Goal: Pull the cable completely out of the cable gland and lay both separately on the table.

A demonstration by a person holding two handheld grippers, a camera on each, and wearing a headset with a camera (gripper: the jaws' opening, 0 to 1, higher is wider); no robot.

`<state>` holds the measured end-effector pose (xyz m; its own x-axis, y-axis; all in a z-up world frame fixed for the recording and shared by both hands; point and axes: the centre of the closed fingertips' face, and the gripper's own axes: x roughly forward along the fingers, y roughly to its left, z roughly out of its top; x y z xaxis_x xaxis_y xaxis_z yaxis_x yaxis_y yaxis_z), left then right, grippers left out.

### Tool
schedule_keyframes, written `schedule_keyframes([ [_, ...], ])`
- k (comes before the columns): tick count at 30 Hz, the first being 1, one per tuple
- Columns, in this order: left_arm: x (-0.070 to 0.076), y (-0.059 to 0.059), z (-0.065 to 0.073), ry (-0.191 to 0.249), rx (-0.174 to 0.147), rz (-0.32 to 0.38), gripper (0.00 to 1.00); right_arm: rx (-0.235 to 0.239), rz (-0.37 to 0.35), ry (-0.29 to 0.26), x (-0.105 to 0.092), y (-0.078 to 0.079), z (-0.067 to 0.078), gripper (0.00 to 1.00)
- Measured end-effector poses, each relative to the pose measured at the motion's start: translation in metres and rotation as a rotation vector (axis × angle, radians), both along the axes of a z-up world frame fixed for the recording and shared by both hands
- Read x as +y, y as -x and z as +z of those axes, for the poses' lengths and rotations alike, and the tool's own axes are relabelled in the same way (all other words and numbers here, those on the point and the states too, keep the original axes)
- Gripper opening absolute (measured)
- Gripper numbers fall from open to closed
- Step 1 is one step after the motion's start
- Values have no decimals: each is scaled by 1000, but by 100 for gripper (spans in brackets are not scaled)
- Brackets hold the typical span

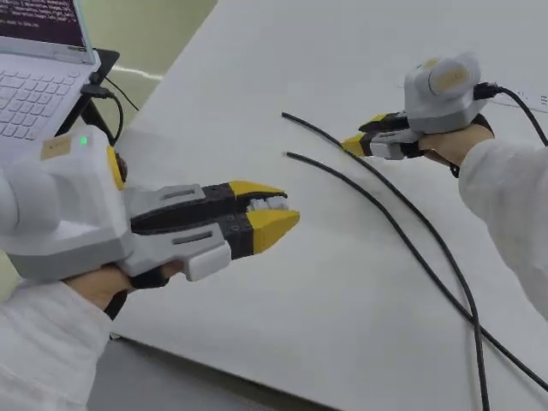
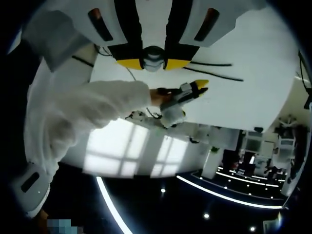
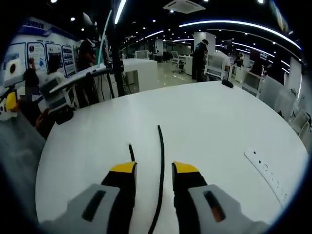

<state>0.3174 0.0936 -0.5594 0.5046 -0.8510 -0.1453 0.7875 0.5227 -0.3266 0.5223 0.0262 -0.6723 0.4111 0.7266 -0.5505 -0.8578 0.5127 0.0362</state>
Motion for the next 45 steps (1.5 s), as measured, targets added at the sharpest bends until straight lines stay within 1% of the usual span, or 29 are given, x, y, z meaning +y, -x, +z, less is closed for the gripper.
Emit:
schedule_keyframes([
  [1,-2,-5,-5,-29,2,5,17,-28,3,-15,-3,3,12,29],
  [2,-3,-9,-10,-54,4,6,17,-41,5,-31,-6,6,21,30],
  [3,-7,-13,-17,-80,9,-1,17,-49,5,-71,-8,11,33,32],
  [4,-11,-15,-19,-86,1,-12,17,-52,7,-91,-10,16,41,34],
  [7,-26,-22,-33,-89,17,-59,17,-88,15,-114,-25,34,63,42],
  [8,-31,-25,-41,-101,40,-69,17,-89,17,-134,-32,44,72,44],
  [9,-34,-27,-47,-119,48,-77,17,-83,13,-163,-36,52,79,45],
  [10,-39,-31,-54,-144,41,-87,17,-94,-4,-202,-44,61,90,46],
  [11,-42,-32,-59,-159,41,-98,17,-99,-4,-210,-50,69,95,47],
  [12,-48,-32,-66,-175,39,-126,17,-101,-5,-199,-60,82,97,49],
  [13,-51,-33,-70,-183,35,-139,17,-118,-10,-174,-68,89,97,51],
  [14,-53,-35,-77,-199,29,-149,17,-141,-12,-131,-79,97,97,51],
  [15,-55,-37,-83,-213,30,-151,17,-156,-17,-87,-92,109,94,51],
  [16,-59,-39,-91,-222,42,-155,17,-159,-30,-70,-101,117,93,51],
  [17,-61,-41,-97,-223,47,-162,17,-160,-50,-70,-111,129,92,51],
  [19,-64,-45,-110,-241,54,-164,17,-161,-96,-78,-128,144,91,52],
  [20,-66,-47,-117,-248,52,-168,17,-150,-140,-91,-140,153,90,52],
  [21,-68,-48,-121,-248,47,-174,17,-144,-173,-99,-149,159,89,51],
  [22,-70,-49,-127,-243,43,-190,17,-139,-227,-110,-164,167,87,51],
  [26,-72,-55,-148,-272,45,-178,17,-125,-377,-155,-201,189,82,50],
  [27,-73,-56,-153,-281,53,-175,17,-123,-418,-165,-211,196,80,50],
  [30,-73,-58,-162,-308,40,-172,17,-112,-506,-186,-232,209,75,50],
  [32,-74,-60,-165,-308,30,-170,17,-97,-555,-222,-240,215,74,48],
  [33,-75,-60,-166,-315,27,-171,17,-98,-548,-219,-240,217,74,47],
  [34,-74,-61,-167,-327,12,-171,17,-102,-546,-217,-239,219,74,47],
  [37,-75,-62,-170,-334,-1,-175,17,-98,-554,-242,-230,220,76,47],
  [38,-75,-61,-175,-356,-6,-182,17,-97,-556,-254,-227,220,77,47],
  [41,-74,-61,-182,-384,-12,-185,17,-100,-556,-275,-216,217,79,47],
  [45,-72,-61,-183,-387,-17,-174,17,-98,-551,-290,-207,216,80,46],
])
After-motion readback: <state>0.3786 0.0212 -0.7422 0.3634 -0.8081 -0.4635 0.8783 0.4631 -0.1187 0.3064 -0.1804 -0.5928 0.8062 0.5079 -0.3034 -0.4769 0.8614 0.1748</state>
